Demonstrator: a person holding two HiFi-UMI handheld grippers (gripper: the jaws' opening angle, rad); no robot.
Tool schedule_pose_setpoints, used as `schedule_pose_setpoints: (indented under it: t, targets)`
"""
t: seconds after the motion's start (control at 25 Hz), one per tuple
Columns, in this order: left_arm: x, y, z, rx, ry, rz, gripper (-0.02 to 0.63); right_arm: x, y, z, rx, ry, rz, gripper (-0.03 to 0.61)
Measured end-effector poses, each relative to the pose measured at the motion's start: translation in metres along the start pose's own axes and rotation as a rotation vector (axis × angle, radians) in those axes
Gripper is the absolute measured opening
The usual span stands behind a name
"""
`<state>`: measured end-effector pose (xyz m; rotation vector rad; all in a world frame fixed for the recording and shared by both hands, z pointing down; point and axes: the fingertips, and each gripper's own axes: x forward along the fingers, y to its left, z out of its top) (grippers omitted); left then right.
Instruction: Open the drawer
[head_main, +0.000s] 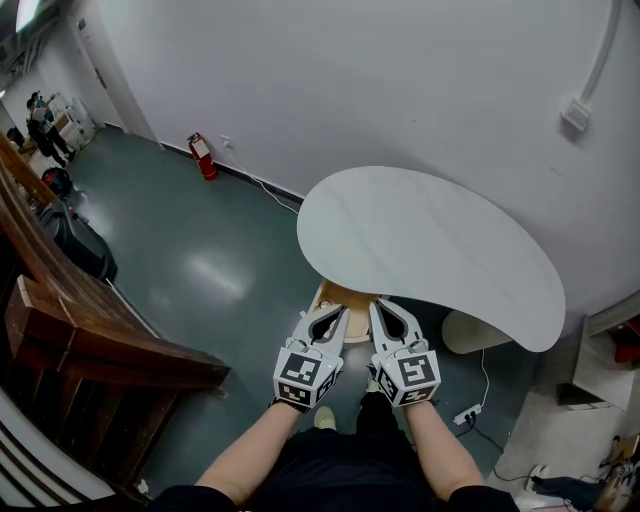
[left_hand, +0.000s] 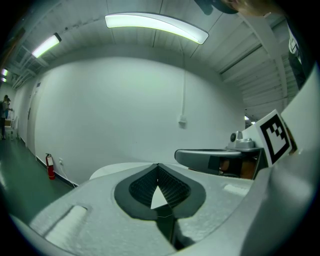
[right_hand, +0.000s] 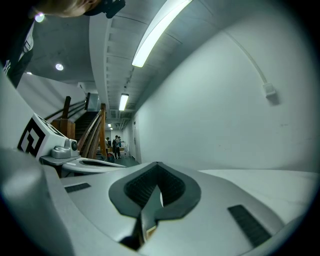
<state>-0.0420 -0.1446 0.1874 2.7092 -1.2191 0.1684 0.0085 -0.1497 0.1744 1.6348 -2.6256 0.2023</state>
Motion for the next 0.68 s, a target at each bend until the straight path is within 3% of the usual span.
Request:
schedule_pose_setpoints:
  t: [0.68]
  targets:
    - [0.015,0.0,-0.001,-0.003,0.007,0.005,0.011,0.004,-0.016,-0.003,0.006,0.008,-0.011,0.014]
